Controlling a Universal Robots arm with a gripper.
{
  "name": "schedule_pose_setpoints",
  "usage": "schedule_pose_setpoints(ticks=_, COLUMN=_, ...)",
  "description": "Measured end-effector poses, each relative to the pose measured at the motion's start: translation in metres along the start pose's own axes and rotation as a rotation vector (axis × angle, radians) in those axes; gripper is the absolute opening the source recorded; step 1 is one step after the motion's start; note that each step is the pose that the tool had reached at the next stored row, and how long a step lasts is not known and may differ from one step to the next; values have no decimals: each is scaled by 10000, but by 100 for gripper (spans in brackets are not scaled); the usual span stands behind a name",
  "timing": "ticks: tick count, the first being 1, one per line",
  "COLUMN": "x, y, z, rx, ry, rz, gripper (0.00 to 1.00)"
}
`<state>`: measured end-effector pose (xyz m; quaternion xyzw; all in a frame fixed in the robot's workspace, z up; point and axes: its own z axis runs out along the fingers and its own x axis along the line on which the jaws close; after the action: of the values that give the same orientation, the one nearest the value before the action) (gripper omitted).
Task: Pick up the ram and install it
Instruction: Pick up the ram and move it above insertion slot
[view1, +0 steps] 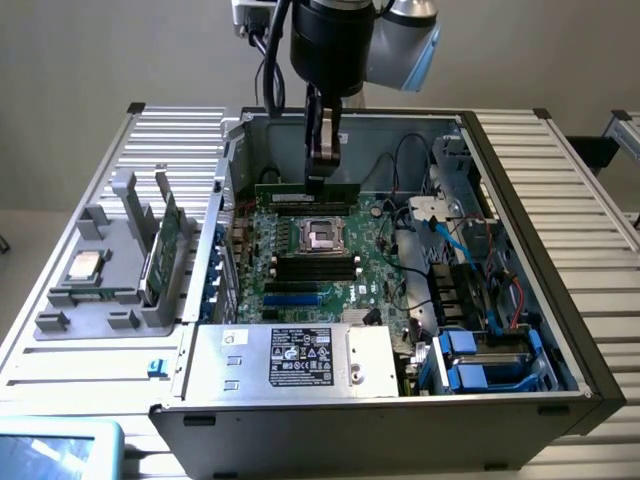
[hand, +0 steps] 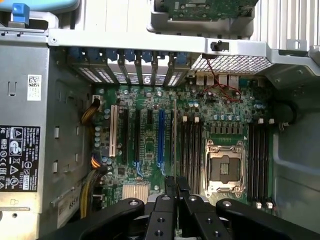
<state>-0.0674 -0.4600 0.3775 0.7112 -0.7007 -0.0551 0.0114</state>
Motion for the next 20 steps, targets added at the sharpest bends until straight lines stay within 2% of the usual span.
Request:
schedule_pose_setpoints(ticks=6, x=-46, y=-12, z=33, rx=-11, ry=93, rz=59, gripper=11)
schedule_pose_setpoints(ticks=11, x=-49, y=-24, z=34, rx=-5, ry=94, rz=153, gripper=11)
schedule_pose_setpoints(ticks=14, x=-75, y=-31, z=36, rx=-5, ry=118, rz=169, gripper=11)
schedule_pose_setpoints(ticks=20, x=-99, y=-70, z=35, rx=6, ry=101, rz=368, gripper=11)
